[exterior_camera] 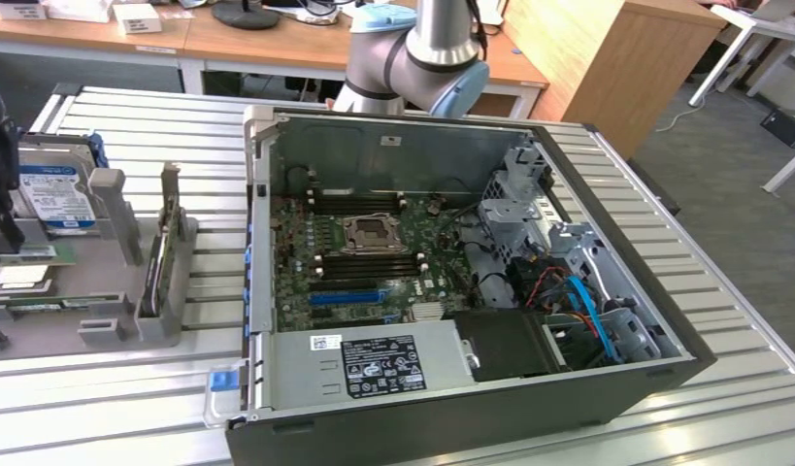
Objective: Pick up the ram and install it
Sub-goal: 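Pick up the ram and move it above insertion slot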
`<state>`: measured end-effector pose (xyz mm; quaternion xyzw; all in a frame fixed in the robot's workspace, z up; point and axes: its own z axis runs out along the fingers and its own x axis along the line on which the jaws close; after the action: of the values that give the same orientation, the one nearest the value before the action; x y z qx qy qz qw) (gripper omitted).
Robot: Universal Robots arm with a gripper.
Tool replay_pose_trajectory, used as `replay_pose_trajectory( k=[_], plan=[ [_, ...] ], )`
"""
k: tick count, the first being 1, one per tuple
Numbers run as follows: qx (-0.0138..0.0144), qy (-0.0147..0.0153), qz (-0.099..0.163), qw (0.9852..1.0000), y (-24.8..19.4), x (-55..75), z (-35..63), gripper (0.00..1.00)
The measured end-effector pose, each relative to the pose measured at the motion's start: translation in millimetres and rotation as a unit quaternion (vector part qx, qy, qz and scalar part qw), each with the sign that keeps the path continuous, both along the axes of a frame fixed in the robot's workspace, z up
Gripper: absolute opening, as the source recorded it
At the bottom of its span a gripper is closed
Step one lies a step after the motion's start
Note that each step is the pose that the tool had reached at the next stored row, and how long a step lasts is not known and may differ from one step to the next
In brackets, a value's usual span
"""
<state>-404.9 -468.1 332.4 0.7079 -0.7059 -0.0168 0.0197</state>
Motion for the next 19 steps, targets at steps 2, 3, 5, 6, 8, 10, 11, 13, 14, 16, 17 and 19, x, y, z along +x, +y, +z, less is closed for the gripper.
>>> replay_pose_trajectory(
  k=[2, 3, 5, 6, 8, 10, 11, 13, 14, 16, 17, 19],
  plan=[
    [0.0, 0.0, 0.0, 1.0, 0.0, 0.0, 4.9, 0.12],
    [0.0, 0.0, 0.0, 1.0, 0.0, 0.0, 7.4, 0.12],
    [-0.0001, 0.0, 0.0, 1.0, 0.0, 0.0, 12.5, 0.12],
    [0.0, 0.0, 0.0, 1.0, 0.0, 0.0, 14.8, 0.12],
    [0.0, 0.0, 0.0, 1.0, 0.0, 0.0, 20.1, 0.12],
    [0.0, 0.0, 0.0, 1.0, 0.0, 0.0, 25.6, 0.12],
    [0.0, 0.0, -0.001, 1.0, 0.0, 0.0, 28.2, 0.12],
    [0.0, 0.0, -0.001, 1.0, 0.0, 0.0, 33.9, 0.12],
    [0.0, 0.0, -0.001, 1.0, 0.0, 0.0, 36.8, 0.12],
    [0.0, 0.0, -0.001, 1.0, 0.0, 0.0, 42.8, 0.12],
    [0.0, 0.0, -0.001, 1.0, 0.0, 0.0, 45.8, 0.12],
    [0.0, 0.0, -0.001, 1.0, 0.0, 0.1, 52.0, 0.12]
  ],
)
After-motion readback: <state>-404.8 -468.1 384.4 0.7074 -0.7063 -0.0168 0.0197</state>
